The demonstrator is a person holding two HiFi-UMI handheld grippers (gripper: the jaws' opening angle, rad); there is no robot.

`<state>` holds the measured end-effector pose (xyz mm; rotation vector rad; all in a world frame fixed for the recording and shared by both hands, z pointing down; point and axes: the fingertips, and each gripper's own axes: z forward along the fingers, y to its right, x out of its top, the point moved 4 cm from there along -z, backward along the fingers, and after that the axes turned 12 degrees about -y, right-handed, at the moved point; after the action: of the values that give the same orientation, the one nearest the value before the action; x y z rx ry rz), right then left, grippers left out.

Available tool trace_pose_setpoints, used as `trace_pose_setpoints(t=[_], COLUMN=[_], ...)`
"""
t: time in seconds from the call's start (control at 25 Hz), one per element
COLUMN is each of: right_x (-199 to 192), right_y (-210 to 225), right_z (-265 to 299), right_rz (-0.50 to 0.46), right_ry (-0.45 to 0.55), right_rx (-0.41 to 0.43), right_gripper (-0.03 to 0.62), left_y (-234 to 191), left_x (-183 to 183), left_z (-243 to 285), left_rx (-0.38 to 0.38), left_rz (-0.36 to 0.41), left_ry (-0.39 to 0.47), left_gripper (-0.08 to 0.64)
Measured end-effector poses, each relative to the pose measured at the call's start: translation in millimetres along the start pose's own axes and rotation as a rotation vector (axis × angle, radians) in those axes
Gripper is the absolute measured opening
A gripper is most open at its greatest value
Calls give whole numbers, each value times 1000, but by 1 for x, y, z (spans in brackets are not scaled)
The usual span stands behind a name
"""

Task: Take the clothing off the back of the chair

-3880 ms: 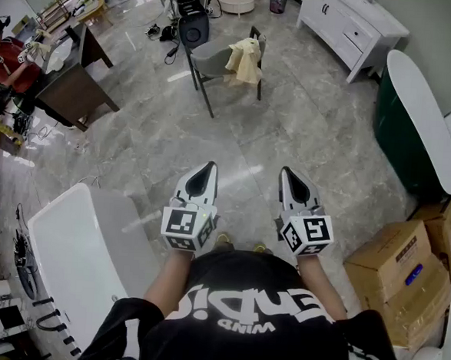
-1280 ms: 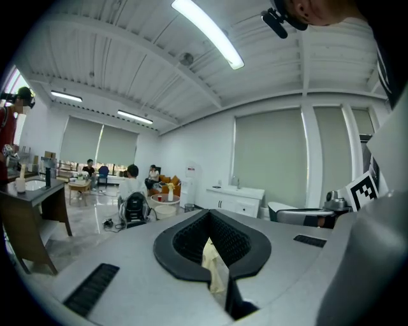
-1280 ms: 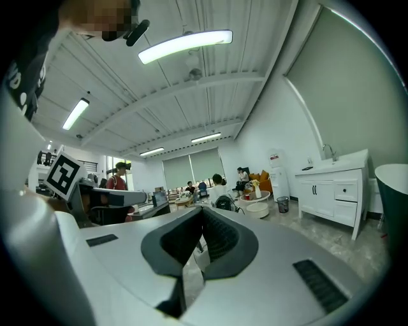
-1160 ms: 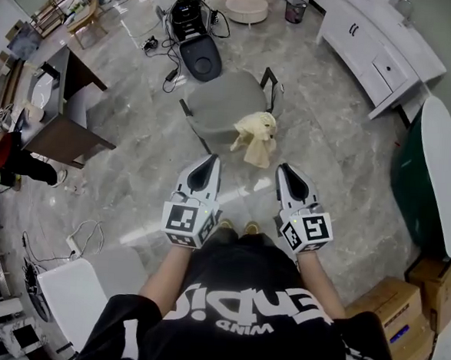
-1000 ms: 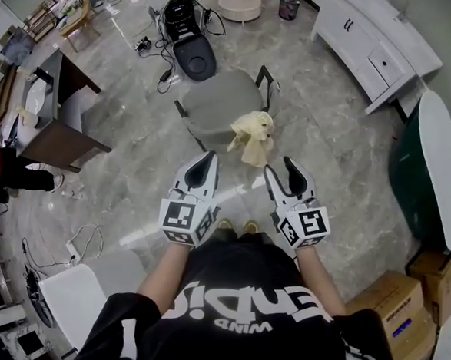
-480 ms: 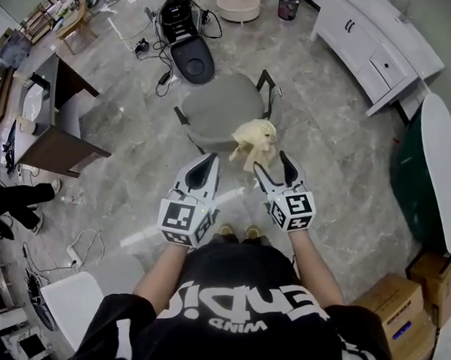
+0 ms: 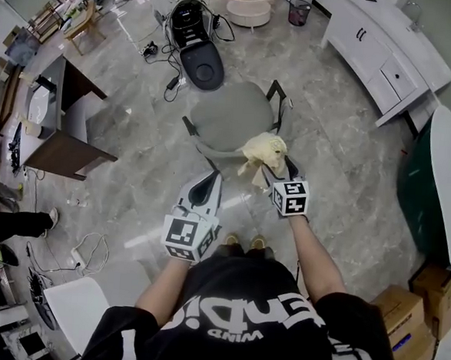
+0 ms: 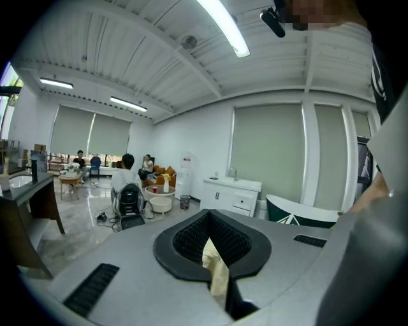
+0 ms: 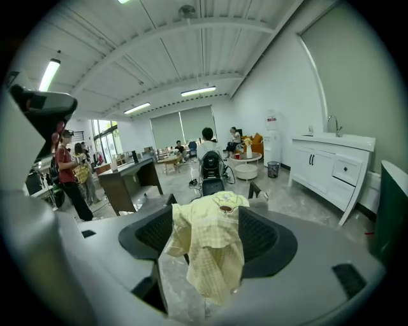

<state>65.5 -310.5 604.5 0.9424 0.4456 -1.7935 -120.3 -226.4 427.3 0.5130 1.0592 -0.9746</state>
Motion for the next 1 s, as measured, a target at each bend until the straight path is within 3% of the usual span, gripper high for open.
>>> trace_pose_setpoints(t=[0.28, 0.84, 1.0], right_x=[-17, -14, -12], right_y=[17, 18, 17], right_z=[48, 68, 66], right_rz=[12, 4, -4], right_ry=[-130, -149, -161], right_rx=[-39, -17, -19], right_gripper=[276, 275, 216], left_y=[-9, -24, -24], left_x=[-9, -13, -13], left_z=[1, -4, -5], left_rx=[11, 55, 57], left_rz=[-17, -29, -31], left_ry=[-31, -42, -43], left_gripper=[15, 14, 15])
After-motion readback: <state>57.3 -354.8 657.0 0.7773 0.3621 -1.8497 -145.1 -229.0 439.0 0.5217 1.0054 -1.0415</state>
